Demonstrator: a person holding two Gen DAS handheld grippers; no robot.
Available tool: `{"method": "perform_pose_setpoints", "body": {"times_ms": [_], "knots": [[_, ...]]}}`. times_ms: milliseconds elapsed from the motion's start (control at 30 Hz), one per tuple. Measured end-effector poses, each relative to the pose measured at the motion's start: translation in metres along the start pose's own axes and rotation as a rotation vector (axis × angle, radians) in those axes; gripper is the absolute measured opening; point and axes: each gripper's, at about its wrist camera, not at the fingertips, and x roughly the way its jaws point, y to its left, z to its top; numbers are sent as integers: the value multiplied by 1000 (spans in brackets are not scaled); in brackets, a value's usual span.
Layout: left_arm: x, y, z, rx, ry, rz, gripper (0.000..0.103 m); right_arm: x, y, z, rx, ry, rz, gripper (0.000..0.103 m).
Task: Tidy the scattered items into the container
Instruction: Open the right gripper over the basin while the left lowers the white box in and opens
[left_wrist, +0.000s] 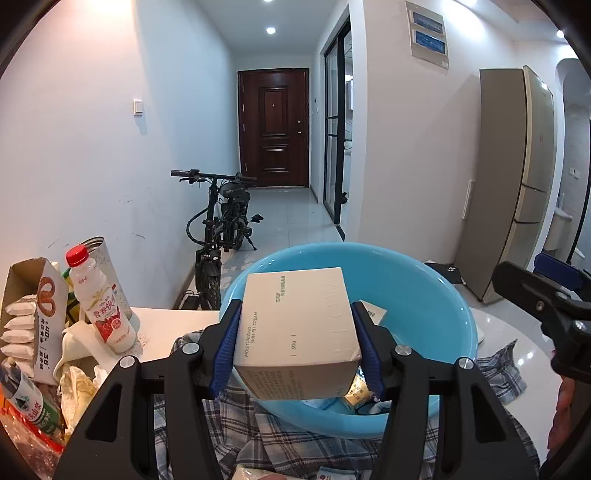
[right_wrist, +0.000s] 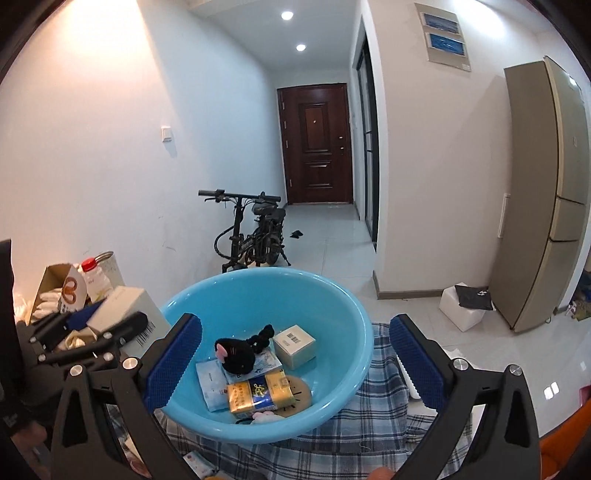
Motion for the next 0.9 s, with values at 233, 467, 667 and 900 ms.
{"method": "perform_pose_setpoints", "body": {"times_ms": [233, 467, 667, 900], "knots": [[10, -5, -5, 20, 17, -13, 56, 12, 1, 1, 22, 16, -6, 103], [23, -6, -10, 16, 42, -15, 56, 13, 3, 0, 29, 19, -4, 103], [27, -9, -12, 20, 29, 18, 86, 13, 4, -1, 26, 21, 0, 103], [25, -19, -13, 92, 1, 53, 103, 12, 4, -2, 25, 21, 7, 103]]}}
